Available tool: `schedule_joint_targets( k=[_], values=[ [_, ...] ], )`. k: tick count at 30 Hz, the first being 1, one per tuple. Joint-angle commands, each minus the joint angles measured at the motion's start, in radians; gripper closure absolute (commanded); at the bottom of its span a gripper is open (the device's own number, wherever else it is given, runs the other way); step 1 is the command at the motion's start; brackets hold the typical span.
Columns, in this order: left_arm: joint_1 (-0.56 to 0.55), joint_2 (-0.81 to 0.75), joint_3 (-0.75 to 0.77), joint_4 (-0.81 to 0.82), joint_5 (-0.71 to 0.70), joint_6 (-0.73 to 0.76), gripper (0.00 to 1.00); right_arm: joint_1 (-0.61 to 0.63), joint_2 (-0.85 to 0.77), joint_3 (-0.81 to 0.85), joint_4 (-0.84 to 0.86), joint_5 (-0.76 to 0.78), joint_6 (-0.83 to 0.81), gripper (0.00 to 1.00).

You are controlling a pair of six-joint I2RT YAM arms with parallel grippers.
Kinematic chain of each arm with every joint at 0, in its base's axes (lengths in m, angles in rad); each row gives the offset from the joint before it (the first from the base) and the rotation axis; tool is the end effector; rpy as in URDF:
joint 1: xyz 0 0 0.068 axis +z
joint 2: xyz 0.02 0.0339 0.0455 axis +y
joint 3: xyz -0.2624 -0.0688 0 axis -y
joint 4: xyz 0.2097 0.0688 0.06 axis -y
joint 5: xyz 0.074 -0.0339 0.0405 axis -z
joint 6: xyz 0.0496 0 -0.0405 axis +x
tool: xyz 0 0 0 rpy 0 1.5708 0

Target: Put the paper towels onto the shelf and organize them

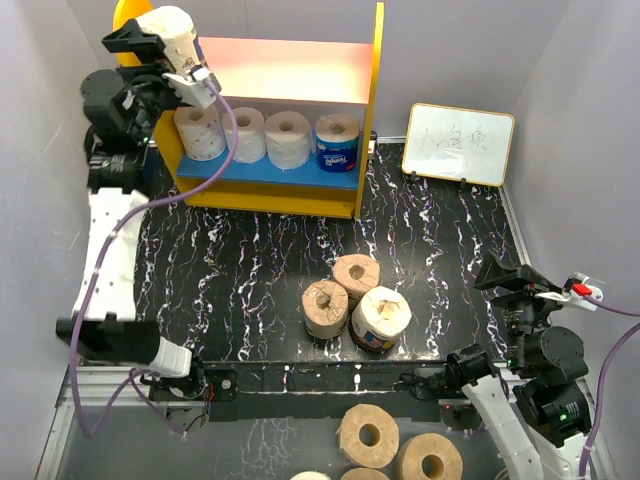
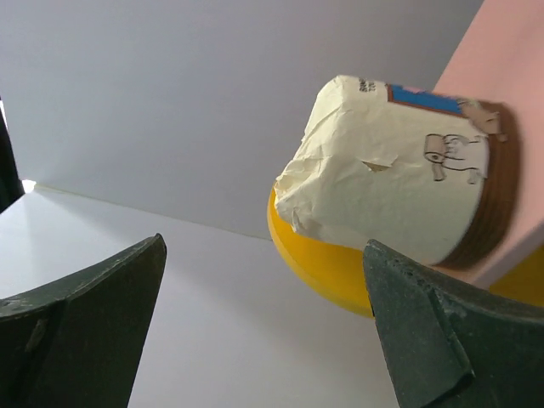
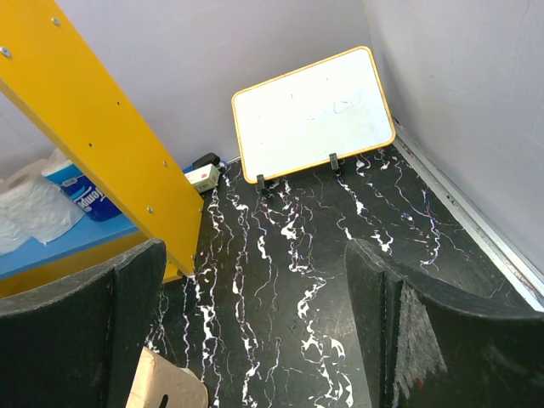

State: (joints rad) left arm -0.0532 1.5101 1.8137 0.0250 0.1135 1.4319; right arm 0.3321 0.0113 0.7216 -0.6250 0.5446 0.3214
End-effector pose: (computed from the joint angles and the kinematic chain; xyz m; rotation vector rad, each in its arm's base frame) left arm 0.3022 -0.0217 0.5351 0.9706 0.9025 1.1164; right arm 0.0022 -0.0264 0.3086 0.4285 1.4365 0.1221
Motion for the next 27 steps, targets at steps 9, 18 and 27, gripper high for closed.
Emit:
schedule_joint_targets(
  k=[9, 18, 27],
  values=[
    [-0.001, -0.757, -0.678, -0.713, 0.597, 0.092, 0.01, 0.006, -0.002, 0.001, 0.04, -0.001, 0.003, 0.15],
    [-0.002, -0.704, -0.817, -0.436, 0.416, -0.524, 0.01, 0.005, 0.012, 0.001, 0.038, 0.036, 0.013, 0.16],
    [-0.357, -0.417, -0.847, -0.306, -0.234, -0.647, 0.01, 0.005, 0.036, 0.004, 0.032, 0.066, 0.027, 0.16]
  ],
)
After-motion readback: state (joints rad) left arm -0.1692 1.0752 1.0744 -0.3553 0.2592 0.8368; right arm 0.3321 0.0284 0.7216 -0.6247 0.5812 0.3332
